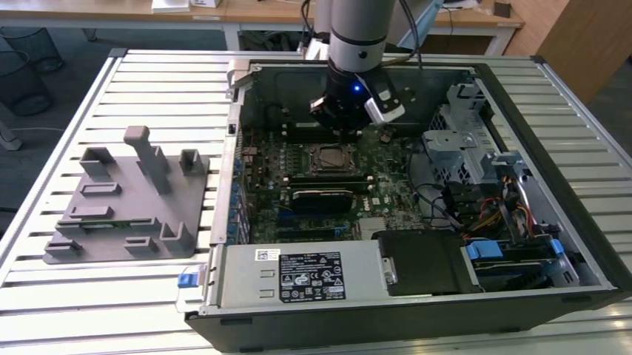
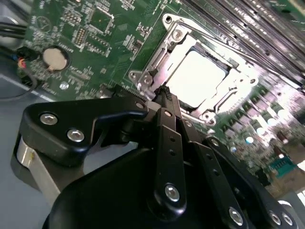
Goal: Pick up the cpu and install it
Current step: 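Install the second cpu locking lever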
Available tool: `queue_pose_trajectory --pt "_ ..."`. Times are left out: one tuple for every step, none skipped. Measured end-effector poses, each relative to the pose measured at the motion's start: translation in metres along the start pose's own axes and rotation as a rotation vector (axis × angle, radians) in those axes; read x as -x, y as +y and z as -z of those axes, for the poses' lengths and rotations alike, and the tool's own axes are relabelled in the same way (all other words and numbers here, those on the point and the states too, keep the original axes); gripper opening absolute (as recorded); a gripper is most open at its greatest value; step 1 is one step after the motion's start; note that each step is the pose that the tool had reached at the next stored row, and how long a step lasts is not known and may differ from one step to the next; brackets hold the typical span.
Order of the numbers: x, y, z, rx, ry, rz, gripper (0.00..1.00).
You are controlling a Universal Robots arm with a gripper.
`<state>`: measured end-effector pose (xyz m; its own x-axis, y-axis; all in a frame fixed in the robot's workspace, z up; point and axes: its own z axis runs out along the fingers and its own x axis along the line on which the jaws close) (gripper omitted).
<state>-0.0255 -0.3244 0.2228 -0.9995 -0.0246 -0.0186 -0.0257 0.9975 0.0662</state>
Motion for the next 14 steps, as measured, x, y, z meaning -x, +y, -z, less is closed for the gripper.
queue_pose_trajectory --pt "0.0 0.0002 0.0034 -0.0003 0.0002 0.0 0.11" --pt "0.0001 0.0004 0.0063 -0.0004 0.0003 0.0 0.11" --pt "0.0001 0.0005 0.0081 -0.0003 0.0002 0.0 0.11" --pt "0.0001 0.0006 0.009 -0.0003 0.0002 0.0 0.11" --pt "0.0002 0.0006 0.0094 -0.0003 0.0003 0.0 0.11" --pt "0.0002 0.0006 0.0097 -0.0002 0.0002 0.0 0.11" --pt "0.0002 0.0006 0.0102 -0.0002 0.0003 0.0 0.11" --pt "0.0002 0.0007 0.0105 0.0 0.0008 0.0 0.11" --pt "0.0002 0.0006 0.011 -0.0004 0.0014 0.0 0.11" --pt "0.0002 0.0007 0.0115 -0.0002 0.0016 0.0 0.11" --pt "0.0002 0.0007 0.0126 -0.0002 0.002 0.0 0.11" --pt "0.0002 0.0009 0.0145 -0.0001 0.002 0.0 0.11" --pt "0.0003 0.001 0.0169 -0.0001 0.002 0.0 0.11" --pt "0.0003 0.0012 0.0194 -0.0002 0.0021 0.0 0.11"
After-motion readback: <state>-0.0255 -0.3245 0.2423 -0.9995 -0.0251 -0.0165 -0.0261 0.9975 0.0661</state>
